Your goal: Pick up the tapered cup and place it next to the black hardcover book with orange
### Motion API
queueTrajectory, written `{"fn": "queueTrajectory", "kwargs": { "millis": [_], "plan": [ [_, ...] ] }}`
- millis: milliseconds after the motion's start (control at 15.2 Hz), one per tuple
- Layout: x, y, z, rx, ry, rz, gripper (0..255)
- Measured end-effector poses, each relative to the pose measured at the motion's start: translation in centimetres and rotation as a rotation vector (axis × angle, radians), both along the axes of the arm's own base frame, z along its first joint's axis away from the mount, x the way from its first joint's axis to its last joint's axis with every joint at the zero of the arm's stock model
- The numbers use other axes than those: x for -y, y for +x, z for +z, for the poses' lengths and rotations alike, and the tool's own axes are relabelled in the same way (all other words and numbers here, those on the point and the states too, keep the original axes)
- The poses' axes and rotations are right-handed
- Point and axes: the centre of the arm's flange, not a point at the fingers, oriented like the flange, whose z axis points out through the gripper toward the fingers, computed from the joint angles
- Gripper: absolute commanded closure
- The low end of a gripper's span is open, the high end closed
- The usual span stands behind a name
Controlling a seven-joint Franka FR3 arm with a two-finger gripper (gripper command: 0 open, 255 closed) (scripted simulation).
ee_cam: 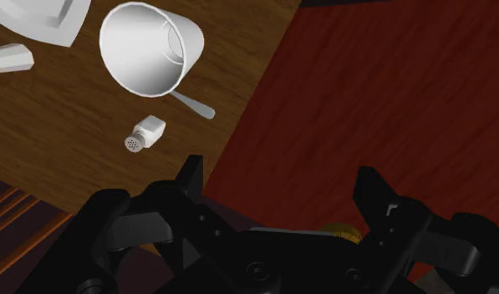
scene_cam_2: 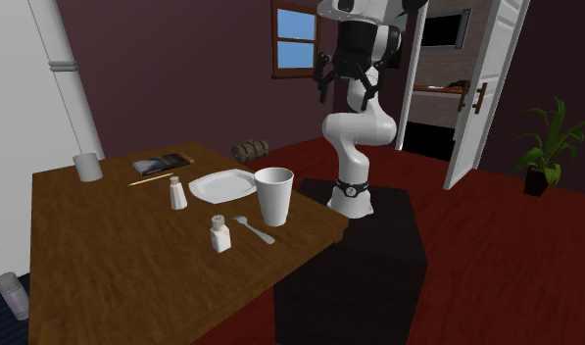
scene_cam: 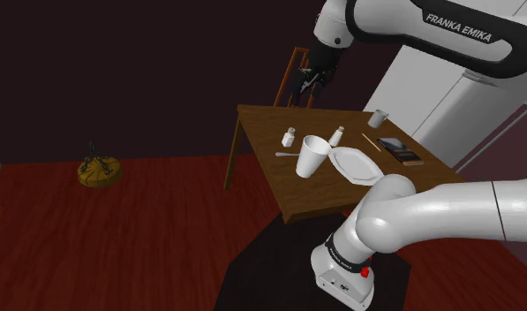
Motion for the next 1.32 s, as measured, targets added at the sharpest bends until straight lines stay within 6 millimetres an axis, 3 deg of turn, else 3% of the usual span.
{"fn": "queueTrajectory", "kwargs": {
  "millis": [198,792,1320],
  "plan": [
    [0.7,-0.4,-1.3,-0.004,-0.003,0.018,0],
    [6.5,-3.3,-11.0,-0.028,-0.021,0.148,0],
    [12.3,-4.8,-19.5,-0.052,-0.038,0.268,0]
  ]
}}
